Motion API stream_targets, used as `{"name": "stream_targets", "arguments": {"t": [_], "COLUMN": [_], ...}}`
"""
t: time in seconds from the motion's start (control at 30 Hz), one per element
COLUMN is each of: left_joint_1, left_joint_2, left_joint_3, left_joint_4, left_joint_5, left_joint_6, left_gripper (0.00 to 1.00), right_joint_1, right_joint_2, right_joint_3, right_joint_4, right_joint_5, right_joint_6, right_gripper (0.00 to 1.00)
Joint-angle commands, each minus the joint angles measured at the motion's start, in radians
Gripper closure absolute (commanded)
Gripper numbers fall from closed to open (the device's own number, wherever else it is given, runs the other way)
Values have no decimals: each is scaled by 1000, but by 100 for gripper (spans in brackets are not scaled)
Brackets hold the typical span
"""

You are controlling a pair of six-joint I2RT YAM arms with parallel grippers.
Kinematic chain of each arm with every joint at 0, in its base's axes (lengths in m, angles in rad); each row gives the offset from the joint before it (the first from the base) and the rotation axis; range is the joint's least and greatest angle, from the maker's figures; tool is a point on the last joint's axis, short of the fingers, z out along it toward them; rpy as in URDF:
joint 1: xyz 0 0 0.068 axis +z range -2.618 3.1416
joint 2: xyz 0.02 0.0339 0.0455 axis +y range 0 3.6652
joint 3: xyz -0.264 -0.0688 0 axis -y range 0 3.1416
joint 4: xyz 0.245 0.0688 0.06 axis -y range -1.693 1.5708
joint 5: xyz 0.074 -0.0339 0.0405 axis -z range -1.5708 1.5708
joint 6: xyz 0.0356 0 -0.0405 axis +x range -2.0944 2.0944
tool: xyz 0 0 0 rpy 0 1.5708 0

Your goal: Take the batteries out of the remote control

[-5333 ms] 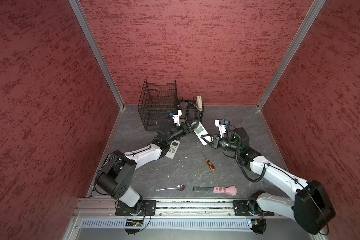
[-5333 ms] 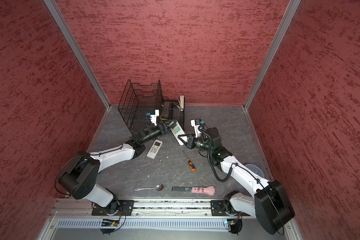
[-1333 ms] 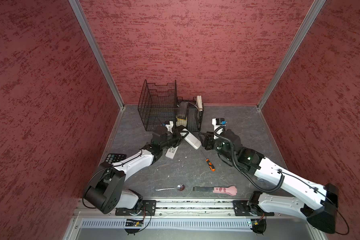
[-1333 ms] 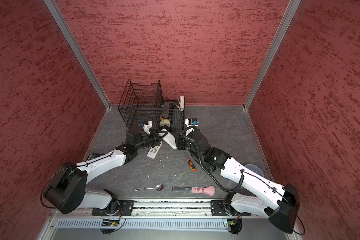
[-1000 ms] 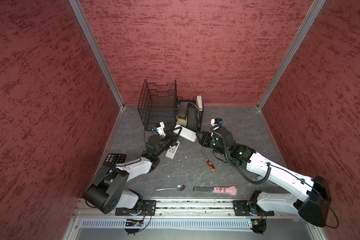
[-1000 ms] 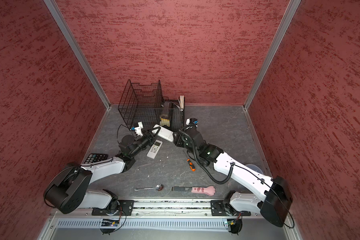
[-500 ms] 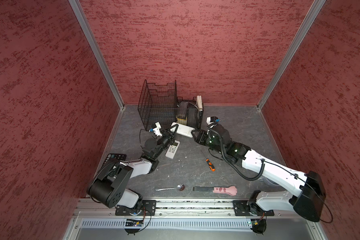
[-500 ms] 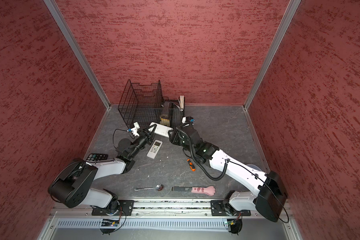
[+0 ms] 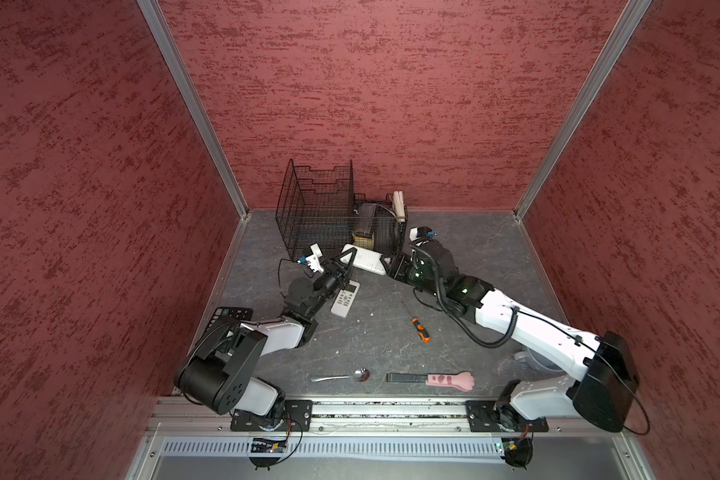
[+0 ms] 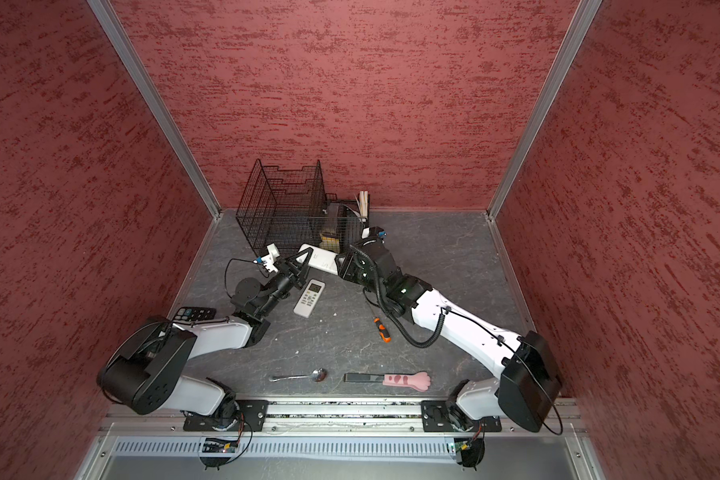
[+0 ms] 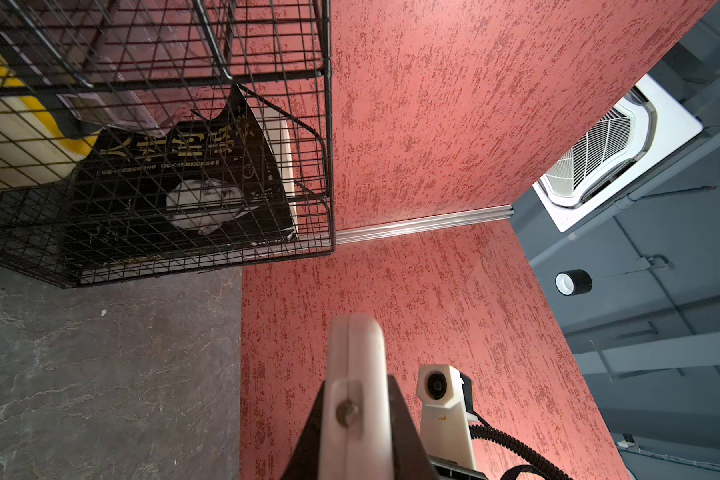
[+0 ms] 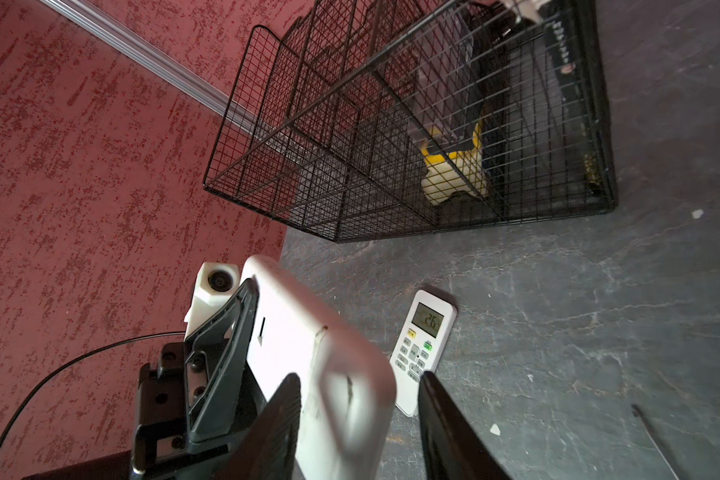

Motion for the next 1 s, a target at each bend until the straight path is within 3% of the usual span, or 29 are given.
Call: {"name": "stream_targets", "arguments": {"t": [0.0, 0.23, 0.83, 0.97], "left_joint_1": [5, 9, 20, 22], "left_joint_2": [13, 21, 15, 14], "left_joint_3": [9, 9, 8, 11], "left_joint_4": [52, 55, 64, 64], "left_joint_5": [25, 27, 23, 29], "left_joint_6": [-3, -5, -3, -3], "left_gripper": [100, 100, 100, 100], "right_joint_1": [-4, -4, -4, -4], "right_joint_2": [16, 26, 19, 9], "right_joint_3": [42, 33, -73, -92], "right_joint_4": [20, 44, 195, 203], "right_joint_5": [-40, -61, -120, -109], "right_joint_6": [28, 46, 147, 158], "right_gripper": [53, 58, 57, 62]}}
